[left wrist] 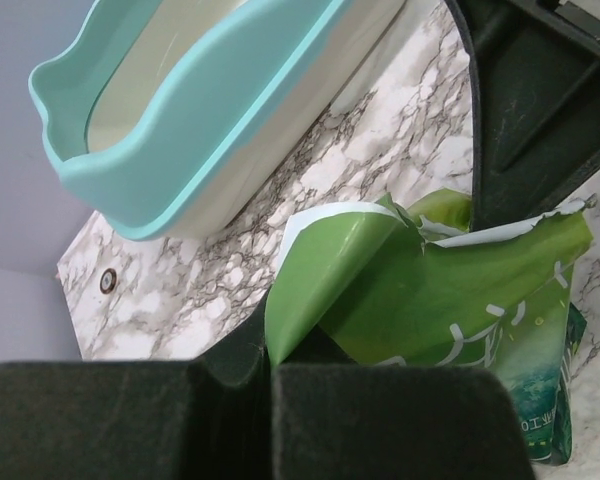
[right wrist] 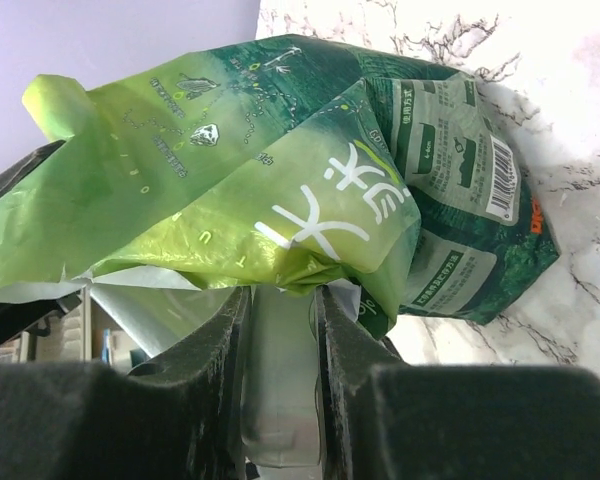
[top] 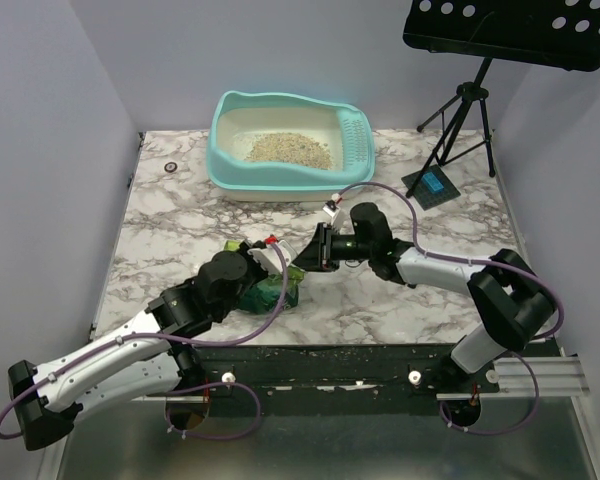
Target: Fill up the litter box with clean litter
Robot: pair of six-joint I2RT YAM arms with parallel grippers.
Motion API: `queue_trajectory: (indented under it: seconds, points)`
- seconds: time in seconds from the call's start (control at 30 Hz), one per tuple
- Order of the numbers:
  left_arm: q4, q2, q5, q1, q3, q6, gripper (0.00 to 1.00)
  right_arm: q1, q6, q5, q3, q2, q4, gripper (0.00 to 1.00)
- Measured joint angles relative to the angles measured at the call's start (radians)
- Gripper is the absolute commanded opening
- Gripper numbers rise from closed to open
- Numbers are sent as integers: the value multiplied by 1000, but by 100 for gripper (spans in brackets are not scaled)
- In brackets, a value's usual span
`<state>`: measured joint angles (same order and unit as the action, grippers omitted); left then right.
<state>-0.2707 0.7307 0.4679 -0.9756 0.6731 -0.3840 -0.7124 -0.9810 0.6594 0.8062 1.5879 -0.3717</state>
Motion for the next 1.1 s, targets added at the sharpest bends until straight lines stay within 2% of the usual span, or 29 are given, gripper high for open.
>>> queue_trajectory:
  seconds: [0.37,0.6,0.77,1.1]
  points:
    - [-24,54,9,-9,34,20,0,-5,-58,13,-7,-58,-31,1]
    - [-52,-13,-32,-22,34,77,0,14,-58,23,-20,-145,-30,1]
    - [-29,-51,-59,-56,-1,92,0,43,-59,42,-74,-200,-30,1]
    - [81,5,-58,-114,-49,92,0,128,-66,69,-182,-335,-4,1]
